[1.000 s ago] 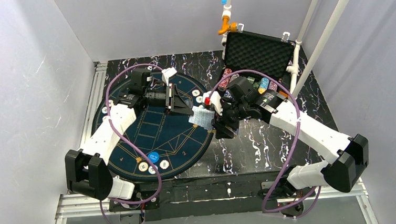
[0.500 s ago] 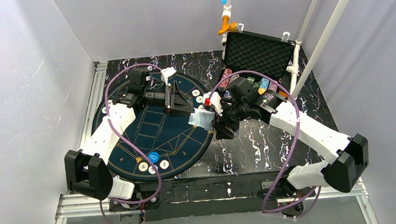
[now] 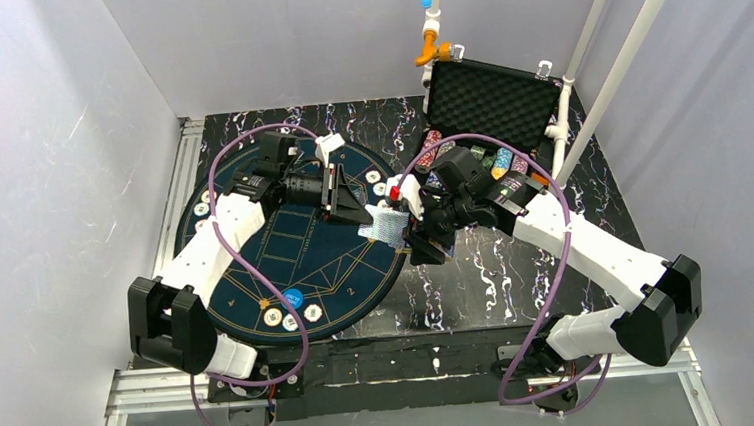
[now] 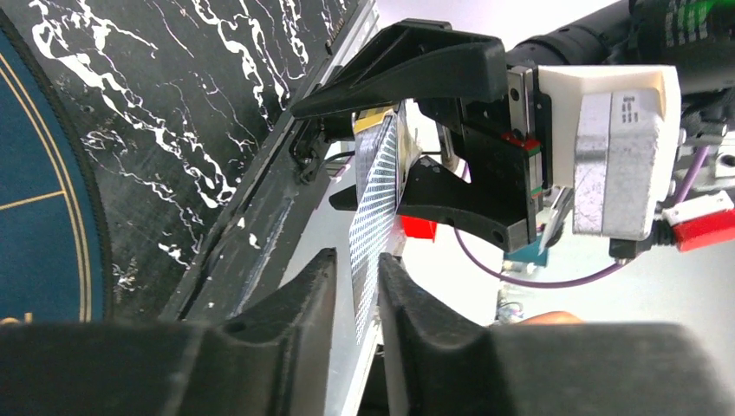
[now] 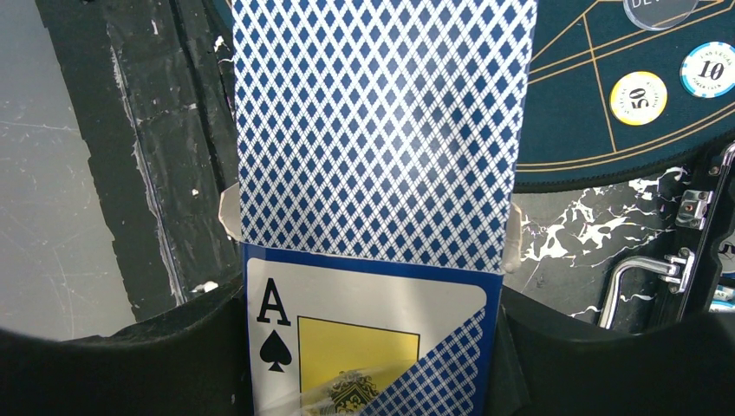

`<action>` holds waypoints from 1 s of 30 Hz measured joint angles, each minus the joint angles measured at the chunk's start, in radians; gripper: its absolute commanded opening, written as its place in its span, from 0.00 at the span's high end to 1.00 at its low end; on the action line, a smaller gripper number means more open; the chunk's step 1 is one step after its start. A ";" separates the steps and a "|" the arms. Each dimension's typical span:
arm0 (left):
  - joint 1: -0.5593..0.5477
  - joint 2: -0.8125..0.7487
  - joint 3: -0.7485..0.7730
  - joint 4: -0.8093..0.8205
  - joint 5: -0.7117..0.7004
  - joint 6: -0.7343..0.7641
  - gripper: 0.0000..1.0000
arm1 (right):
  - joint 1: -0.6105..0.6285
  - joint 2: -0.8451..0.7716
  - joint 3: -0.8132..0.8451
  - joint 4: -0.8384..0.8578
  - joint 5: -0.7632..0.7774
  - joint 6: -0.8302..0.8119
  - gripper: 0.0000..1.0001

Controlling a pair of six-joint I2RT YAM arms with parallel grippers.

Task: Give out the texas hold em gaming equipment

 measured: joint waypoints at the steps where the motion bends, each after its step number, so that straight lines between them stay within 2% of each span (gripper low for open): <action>1: 0.000 0.000 0.005 -0.004 0.000 0.003 0.87 | 0.000 0.000 0.000 0.001 0.000 0.000 0.99; 5: 0.004 0.000 0.016 -0.012 0.001 0.018 1.00 | 0.000 0.000 0.000 0.001 0.000 0.000 0.99; 23: 0.082 -0.006 0.016 -0.010 0.055 -0.019 1.00 | 0.000 -0.005 -0.023 0.002 0.000 -0.002 0.99; 30: 0.147 -0.018 0.016 -0.009 0.076 -0.050 1.00 | 0.000 -0.011 -0.038 0.001 0.000 -0.005 0.99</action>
